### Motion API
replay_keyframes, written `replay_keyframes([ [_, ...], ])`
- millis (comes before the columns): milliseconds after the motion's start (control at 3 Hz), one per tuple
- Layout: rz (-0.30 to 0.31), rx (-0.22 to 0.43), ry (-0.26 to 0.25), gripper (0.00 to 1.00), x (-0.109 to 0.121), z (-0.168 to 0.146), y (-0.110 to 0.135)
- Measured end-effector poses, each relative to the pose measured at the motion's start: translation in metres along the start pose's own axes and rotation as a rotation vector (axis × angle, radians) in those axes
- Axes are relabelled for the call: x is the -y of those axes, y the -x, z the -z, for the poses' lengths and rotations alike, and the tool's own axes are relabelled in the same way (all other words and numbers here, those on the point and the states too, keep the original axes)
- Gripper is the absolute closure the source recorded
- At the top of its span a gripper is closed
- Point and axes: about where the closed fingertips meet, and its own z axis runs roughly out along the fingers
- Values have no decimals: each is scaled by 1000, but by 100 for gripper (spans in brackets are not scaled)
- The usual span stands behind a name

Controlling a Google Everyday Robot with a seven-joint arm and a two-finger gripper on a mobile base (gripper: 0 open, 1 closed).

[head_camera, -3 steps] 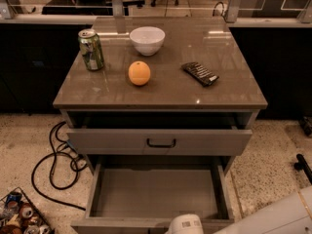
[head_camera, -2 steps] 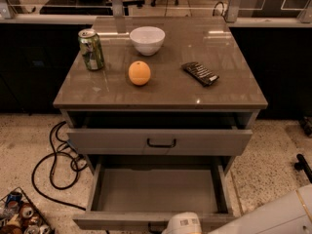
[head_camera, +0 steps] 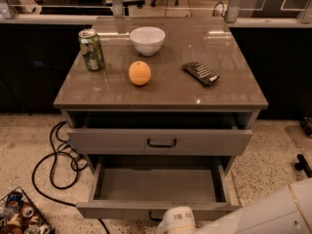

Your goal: Close middle drawer

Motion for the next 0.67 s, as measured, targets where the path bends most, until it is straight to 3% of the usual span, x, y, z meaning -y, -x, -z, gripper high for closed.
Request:
replay_keyframes([
  [333,-39,-31,-72,100,36,-4,6],
  [667,-51,-41,-94,100,46,-5,7],
])
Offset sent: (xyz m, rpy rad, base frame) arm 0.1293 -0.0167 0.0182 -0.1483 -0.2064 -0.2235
